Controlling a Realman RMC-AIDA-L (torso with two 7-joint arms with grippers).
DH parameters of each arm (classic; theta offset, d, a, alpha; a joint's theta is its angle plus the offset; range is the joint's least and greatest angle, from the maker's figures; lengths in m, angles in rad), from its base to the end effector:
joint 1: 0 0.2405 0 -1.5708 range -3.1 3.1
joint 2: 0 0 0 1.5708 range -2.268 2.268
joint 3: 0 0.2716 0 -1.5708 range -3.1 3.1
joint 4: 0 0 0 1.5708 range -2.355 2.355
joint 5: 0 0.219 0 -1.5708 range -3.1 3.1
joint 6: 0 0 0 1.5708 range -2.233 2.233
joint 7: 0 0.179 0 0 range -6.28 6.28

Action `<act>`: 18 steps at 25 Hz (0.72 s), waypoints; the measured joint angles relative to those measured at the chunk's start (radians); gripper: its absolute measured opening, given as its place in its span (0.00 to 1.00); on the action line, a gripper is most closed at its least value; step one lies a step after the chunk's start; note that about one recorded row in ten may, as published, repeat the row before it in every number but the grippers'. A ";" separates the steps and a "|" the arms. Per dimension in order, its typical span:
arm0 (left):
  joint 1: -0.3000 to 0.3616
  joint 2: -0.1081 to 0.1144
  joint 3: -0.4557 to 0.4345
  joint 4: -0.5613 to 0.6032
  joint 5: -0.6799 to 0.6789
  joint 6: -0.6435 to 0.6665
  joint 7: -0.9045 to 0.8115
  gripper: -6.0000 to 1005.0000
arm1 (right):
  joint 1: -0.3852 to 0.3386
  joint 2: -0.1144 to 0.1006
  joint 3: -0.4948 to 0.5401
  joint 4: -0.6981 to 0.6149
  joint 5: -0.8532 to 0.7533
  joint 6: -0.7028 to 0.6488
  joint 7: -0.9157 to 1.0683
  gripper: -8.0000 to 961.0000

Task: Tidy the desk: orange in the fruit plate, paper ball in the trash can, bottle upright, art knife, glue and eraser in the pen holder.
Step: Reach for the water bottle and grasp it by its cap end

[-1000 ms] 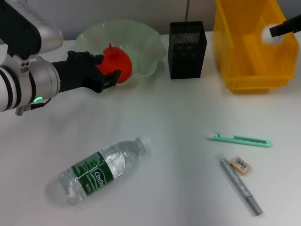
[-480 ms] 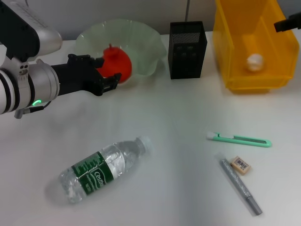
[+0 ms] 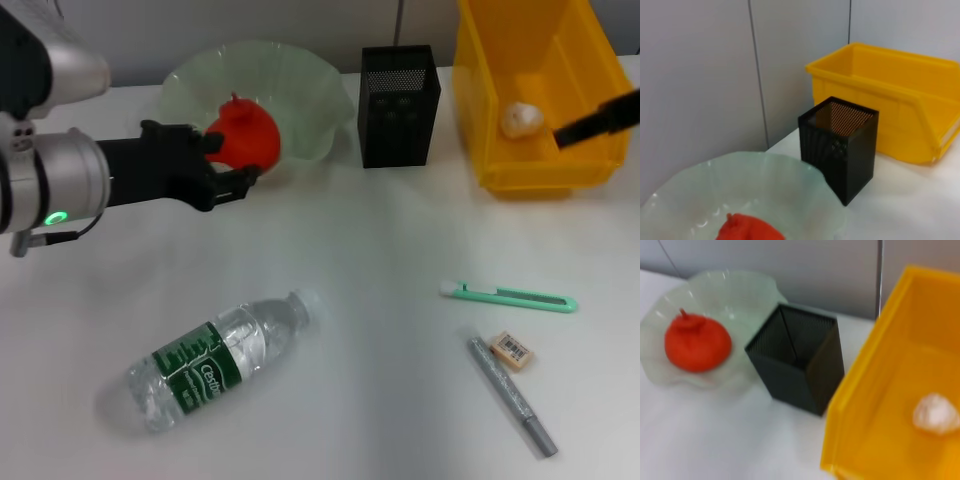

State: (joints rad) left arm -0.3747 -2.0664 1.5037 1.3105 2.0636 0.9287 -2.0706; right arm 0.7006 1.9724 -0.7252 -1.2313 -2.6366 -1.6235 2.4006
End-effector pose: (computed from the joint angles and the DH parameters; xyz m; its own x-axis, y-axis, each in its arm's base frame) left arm -0.1860 0.4015 -0.0530 0.9168 0.2996 0.2639 0.3940 -0.7856 -0.4771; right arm 0.2555 0.4263 0.0968 0.5979 -0.7798 -0.1854 -0.7399 -0.4481 -0.5017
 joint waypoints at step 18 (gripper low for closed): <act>0.041 -0.002 0.001 0.050 0.084 0.009 -0.034 0.58 | 0.025 0.045 -0.105 -0.036 -0.081 -0.051 0.076 0.50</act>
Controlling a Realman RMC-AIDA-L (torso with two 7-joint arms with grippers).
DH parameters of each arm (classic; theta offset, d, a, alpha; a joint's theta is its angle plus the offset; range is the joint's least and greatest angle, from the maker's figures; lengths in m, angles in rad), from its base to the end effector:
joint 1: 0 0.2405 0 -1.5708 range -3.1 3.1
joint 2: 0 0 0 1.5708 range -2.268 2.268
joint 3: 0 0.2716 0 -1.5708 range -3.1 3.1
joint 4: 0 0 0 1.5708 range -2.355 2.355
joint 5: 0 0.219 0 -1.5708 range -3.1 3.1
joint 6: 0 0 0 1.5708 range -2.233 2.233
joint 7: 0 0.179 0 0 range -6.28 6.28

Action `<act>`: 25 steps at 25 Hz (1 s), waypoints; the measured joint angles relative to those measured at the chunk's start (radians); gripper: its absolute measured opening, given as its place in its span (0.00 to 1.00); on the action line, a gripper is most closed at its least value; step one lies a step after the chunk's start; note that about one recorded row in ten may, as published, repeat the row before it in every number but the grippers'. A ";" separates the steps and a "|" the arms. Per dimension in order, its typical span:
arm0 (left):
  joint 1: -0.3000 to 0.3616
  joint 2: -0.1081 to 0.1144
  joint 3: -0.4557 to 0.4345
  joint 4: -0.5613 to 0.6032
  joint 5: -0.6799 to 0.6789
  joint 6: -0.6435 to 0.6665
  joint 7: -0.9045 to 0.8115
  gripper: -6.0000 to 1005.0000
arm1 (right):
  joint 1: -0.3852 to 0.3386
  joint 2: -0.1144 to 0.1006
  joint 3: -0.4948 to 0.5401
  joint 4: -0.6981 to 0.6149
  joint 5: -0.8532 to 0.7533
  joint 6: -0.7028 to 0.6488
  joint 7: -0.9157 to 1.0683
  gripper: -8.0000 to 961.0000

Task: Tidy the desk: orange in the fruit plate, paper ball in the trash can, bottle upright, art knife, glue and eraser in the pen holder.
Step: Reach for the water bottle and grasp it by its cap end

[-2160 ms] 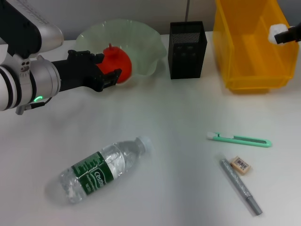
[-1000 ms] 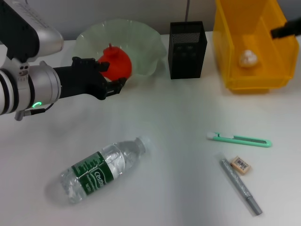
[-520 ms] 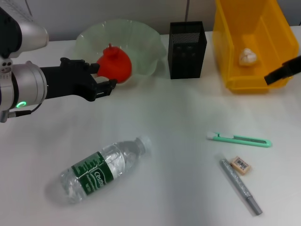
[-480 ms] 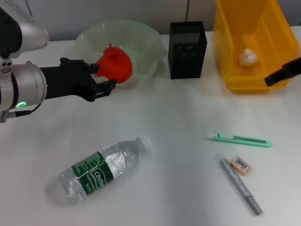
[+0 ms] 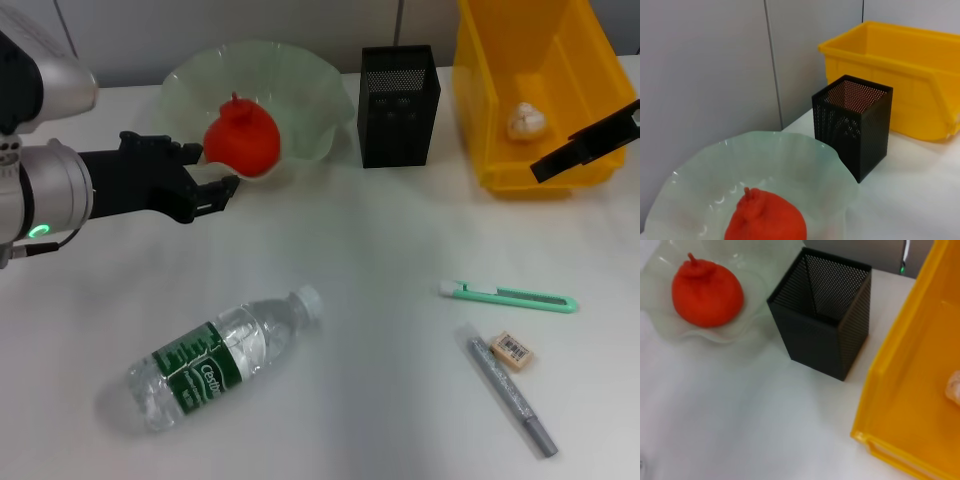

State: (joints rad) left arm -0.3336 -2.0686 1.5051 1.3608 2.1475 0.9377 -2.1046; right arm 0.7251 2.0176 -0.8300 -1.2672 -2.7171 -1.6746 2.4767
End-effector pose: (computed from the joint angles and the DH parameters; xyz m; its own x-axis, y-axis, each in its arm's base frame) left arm -0.1990 0.3956 -0.0470 0.9247 0.3133 0.2163 0.3807 -0.7671 -0.5164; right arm 0.2392 0.4189 0.0685 0.5838 -0.8094 -0.0639 -0.7164 -0.4765 -0.5096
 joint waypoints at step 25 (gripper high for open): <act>-0.003 0.000 0.059 0.124 0.035 0.212 -0.046 0.58 | -0.277 0.019 0.052 0.110 0.648 0.037 -0.402 0.50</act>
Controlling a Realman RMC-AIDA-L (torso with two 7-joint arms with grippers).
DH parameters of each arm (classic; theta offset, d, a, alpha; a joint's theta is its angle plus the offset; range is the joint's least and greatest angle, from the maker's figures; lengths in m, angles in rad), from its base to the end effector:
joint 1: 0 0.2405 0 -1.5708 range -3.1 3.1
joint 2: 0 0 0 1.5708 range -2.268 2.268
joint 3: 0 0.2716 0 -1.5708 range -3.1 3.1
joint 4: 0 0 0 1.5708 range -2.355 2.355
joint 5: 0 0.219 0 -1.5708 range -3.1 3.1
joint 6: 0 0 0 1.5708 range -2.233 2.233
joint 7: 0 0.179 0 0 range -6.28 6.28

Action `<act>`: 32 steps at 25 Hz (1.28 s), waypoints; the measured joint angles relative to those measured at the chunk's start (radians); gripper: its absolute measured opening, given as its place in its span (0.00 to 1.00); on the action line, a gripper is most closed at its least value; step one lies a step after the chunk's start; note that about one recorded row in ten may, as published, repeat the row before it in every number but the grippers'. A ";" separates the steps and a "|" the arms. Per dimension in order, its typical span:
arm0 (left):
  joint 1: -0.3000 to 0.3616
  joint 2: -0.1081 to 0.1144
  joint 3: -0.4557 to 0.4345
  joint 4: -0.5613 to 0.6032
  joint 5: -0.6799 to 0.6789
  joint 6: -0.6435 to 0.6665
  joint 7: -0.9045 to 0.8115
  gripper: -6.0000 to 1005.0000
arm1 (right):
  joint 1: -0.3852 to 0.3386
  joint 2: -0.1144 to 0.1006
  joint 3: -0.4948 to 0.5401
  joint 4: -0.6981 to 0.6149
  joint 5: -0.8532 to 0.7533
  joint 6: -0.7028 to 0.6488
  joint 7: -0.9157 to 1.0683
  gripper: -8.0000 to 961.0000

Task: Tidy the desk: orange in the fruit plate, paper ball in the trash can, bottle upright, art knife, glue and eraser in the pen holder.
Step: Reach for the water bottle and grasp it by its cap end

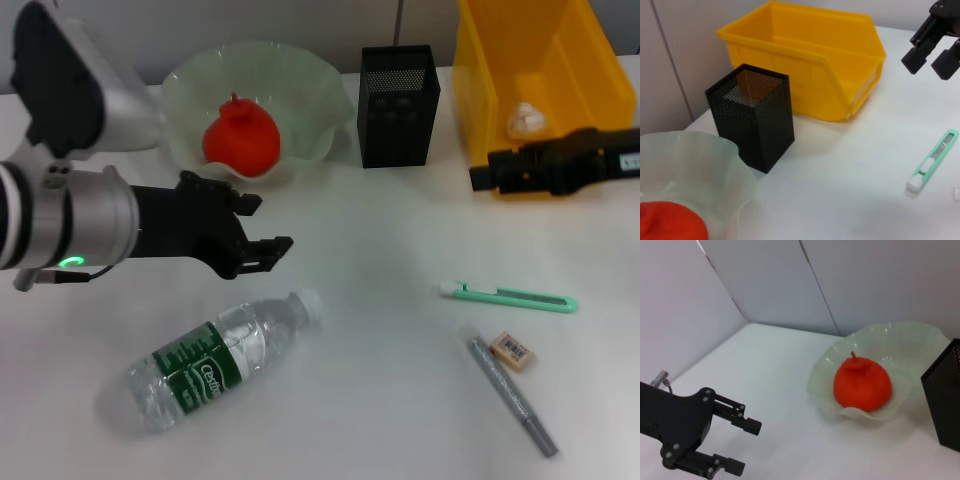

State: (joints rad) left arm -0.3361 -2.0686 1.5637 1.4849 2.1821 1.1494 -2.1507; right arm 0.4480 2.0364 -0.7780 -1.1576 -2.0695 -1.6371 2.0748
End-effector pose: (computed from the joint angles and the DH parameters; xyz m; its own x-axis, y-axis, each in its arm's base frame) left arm -0.1705 0.3604 -0.0615 0.9567 0.2696 0.1096 0.2910 -0.8798 -0.3758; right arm 0.2533 0.3667 0.0466 0.6766 -0.6073 -0.4163 -0.7128 -0.6821 -0.1634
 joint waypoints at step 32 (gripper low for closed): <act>-0.259 -0.009 0.243 -0.071 0.222 0.105 -0.410 0.58 | -0.172 0.031 0.049 0.120 0.064 -0.127 -0.464 0.49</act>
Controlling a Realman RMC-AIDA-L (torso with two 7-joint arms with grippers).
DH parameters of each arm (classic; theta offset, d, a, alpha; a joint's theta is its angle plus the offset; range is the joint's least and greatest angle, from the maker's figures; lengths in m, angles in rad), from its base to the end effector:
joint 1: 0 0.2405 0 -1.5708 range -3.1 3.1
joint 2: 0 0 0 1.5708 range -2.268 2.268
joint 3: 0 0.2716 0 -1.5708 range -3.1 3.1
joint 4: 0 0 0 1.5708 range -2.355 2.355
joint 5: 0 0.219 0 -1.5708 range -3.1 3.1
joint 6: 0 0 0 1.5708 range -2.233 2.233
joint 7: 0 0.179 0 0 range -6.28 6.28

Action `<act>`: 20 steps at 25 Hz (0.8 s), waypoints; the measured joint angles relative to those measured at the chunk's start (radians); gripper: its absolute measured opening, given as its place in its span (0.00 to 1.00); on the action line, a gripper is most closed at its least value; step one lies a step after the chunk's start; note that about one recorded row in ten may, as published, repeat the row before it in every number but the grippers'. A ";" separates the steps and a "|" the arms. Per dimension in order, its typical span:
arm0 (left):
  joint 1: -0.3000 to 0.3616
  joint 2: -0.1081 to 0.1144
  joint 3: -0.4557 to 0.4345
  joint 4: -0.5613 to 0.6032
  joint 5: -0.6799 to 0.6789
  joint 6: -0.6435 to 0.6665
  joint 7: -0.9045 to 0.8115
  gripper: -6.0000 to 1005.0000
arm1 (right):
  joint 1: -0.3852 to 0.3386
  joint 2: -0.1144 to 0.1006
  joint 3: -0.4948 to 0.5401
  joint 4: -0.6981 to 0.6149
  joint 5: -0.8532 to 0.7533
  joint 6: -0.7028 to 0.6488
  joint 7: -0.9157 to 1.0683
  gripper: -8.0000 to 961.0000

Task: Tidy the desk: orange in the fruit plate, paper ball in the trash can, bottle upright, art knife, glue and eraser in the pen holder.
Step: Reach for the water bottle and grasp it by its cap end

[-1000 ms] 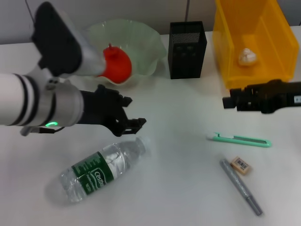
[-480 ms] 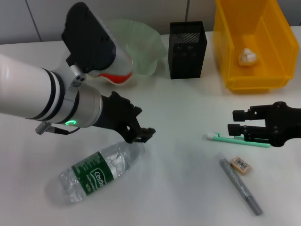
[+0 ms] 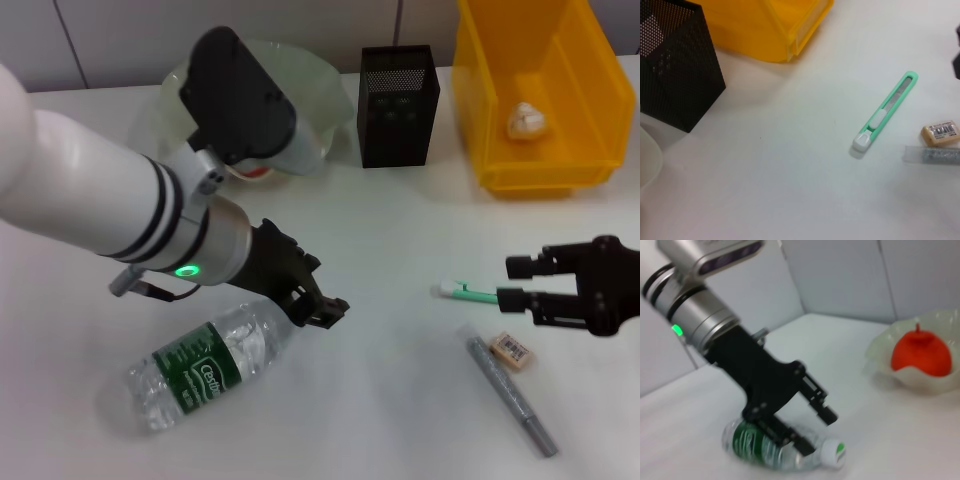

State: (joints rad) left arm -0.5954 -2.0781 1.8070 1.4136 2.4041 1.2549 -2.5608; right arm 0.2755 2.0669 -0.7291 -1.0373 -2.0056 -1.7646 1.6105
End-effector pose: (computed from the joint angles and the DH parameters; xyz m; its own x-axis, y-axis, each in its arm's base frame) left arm -0.1271 0.3491 -0.1214 0.9292 0.3300 -0.1664 0.2756 -0.9187 -0.2830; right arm 0.3017 0.2927 0.0224 0.7796 -0.4523 -0.4332 -0.5530 -0.8219 -0.1369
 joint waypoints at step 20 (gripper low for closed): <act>-0.058 -0.002 0.065 -0.117 0.097 -0.092 -0.076 0.58 | 0.014 -0.016 0.086 -0.005 -0.023 -0.086 -0.024 0.49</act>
State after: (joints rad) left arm -0.6536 -2.0798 1.8716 1.2967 2.5007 1.1632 -2.6364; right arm 0.2896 2.0508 -0.6435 -1.0427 -2.0287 -1.8508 1.5867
